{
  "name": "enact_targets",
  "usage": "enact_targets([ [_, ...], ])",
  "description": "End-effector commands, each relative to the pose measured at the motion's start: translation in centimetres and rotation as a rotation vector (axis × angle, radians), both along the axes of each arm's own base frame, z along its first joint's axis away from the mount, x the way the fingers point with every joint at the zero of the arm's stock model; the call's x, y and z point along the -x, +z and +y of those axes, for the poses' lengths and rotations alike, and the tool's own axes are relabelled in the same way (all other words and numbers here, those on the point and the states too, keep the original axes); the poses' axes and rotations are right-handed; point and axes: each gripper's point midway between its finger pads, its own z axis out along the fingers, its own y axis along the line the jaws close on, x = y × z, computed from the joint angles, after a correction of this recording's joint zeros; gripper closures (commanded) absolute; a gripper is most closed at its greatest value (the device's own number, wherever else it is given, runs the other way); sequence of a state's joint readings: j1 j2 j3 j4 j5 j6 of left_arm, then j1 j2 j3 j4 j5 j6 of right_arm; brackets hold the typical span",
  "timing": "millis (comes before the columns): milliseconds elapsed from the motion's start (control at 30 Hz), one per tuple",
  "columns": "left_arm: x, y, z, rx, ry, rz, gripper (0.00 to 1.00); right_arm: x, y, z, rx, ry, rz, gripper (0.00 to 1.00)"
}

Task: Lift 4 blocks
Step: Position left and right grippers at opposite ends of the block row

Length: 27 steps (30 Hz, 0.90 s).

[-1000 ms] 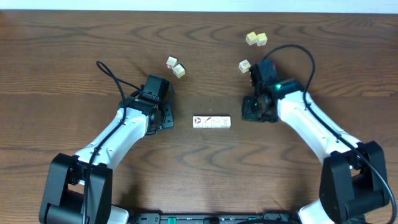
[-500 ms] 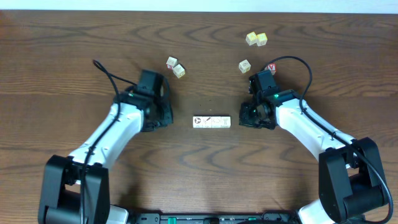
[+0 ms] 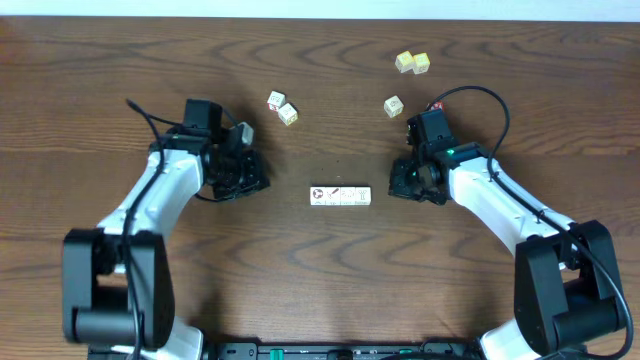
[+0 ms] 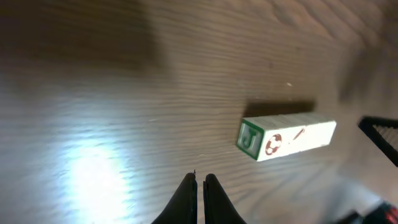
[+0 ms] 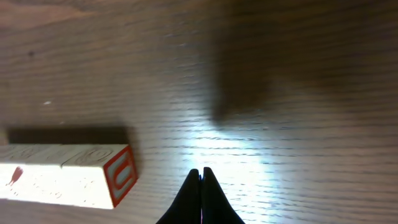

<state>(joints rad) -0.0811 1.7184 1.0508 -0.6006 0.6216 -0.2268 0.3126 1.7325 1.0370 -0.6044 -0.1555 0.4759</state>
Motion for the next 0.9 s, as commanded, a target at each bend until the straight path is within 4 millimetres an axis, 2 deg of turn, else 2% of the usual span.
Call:
enact_targets([
  [0,1.2,-0.6,-1.8,0.087,-0.088,0.021,0.93,0.9,-0.4,1.9,-0.071,0.115,0.023,0.99],
  [233,2.0,-1.6,-3.3,0.066,-0.161,0.031,0.93,1.0,-0.3,2.3,-0.092,0.183,0.009,0.99],
  [367,2.0,-2.3,-2.9,0.006,-0.153,0.034,0.93,1.1,-0.4,2.5,-0.096,0.203,0.011,0.99],
  [500,2.0,-2.3,-2.8,0.003,-0.135,0.045,0.93,1.2,-1.8,2.0,-0.1,0.188,0.052,0.99],
  [533,2.0,-2.3,-2.8,0.003,-0.135,0.045,0.93,1.4,-2.6,2.1,-0.135,0.183,0.082,0.99],
  [633,2.0,-2.3,-2.8,0.002,-0.134,0.045,0.93,1.4,-3.2,2.8,-0.228,0.198,0.109,0.99],
  [767,2.0,-2.3,-2.8,0.003,-0.135,0.045,0.93,1.1,-3.1,2.3,-0.244,0.18,0.104,0.99],
  [867,2.0,-2.3,-2.8,0.003,-0.135,0.044,0.93,1.1,-2.2,3.0,-0.342,0.206,0.101,0.99],
])
